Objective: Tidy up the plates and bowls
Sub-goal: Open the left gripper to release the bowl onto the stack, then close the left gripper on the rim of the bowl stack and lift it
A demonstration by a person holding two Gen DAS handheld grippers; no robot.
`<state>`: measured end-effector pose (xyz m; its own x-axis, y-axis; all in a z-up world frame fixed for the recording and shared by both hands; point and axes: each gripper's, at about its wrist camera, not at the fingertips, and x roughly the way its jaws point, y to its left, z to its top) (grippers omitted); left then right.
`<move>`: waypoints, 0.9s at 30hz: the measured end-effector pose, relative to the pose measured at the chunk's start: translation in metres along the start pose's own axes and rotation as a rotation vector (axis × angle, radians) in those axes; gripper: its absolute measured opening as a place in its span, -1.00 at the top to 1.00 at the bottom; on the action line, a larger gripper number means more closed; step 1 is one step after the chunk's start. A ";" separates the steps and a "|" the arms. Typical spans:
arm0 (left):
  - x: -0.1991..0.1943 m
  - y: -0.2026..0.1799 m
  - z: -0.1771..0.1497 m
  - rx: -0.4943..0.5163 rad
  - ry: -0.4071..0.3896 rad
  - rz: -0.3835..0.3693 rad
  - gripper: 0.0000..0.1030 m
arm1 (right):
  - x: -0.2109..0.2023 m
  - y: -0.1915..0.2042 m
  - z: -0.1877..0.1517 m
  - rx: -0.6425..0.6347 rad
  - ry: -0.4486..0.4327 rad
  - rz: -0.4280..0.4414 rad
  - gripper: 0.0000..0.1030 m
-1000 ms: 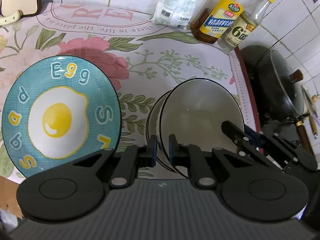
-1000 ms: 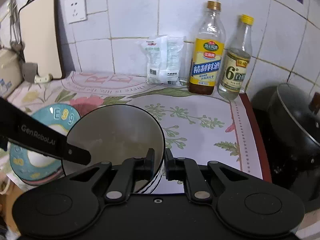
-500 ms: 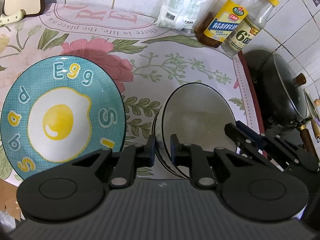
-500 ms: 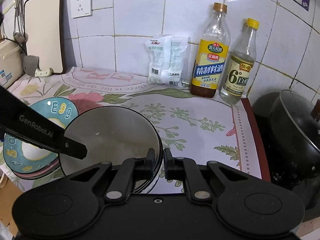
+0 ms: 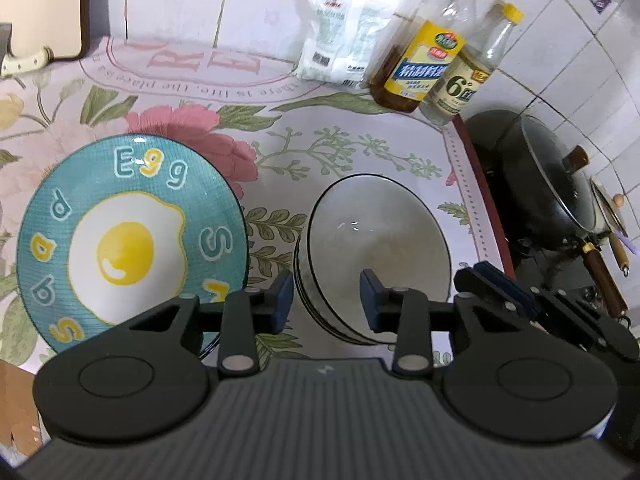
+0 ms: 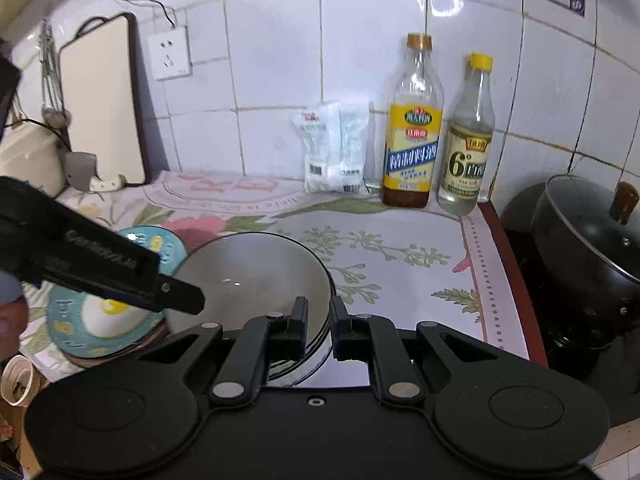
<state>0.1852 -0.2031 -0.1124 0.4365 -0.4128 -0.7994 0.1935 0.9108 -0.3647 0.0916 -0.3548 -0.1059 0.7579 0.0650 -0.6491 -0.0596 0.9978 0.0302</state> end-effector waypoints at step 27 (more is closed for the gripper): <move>-0.092 -0.018 -0.087 0.270 -0.236 -0.066 0.23 | -0.096 0.039 -0.068 -0.078 -0.176 0.063 0.02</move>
<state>0.0654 -0.1821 -0.0738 0.5997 -0.4871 -0.6349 0.4396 0.8635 -0.2473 -0.0278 -0.3236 -0.0943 0.8525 0.1362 -0.5047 -0.1560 0.9878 0.0031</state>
